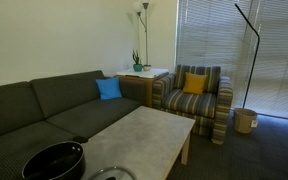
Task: Move the serving spoon from the pot to the table
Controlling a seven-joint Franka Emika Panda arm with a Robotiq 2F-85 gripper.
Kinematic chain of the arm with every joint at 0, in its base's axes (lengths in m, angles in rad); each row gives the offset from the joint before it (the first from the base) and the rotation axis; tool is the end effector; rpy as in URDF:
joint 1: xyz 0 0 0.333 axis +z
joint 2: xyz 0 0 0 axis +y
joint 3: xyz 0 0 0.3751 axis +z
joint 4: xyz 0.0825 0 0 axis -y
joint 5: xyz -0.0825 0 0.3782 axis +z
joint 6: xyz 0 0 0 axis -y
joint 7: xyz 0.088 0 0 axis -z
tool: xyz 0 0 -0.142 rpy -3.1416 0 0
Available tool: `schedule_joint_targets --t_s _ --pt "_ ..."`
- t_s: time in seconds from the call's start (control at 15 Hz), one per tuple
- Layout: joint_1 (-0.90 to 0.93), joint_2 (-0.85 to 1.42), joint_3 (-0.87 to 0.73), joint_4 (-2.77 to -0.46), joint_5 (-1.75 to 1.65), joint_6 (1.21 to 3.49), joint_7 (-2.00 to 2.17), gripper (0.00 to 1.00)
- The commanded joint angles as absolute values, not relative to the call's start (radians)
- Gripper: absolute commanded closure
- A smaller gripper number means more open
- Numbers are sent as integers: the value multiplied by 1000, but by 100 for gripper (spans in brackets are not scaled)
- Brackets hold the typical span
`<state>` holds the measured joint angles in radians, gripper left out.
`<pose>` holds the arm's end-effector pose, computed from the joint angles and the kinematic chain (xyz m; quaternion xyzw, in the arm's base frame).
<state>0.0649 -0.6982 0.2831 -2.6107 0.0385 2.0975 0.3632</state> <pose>0.3001 0.1210 0.4915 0.9931 -0.0401 0.1016 0.0424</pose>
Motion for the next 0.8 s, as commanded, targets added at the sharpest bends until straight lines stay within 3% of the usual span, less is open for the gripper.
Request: schedule_joint_targets --t_s 0.0,0.4,0.73 --pt "80 -695 267 -2609 33 2078 357 0" --pt "69 -653 257 -2592 15 2098 352 0" --pt "32 -450 161 -2502 -41 2351 211 0"
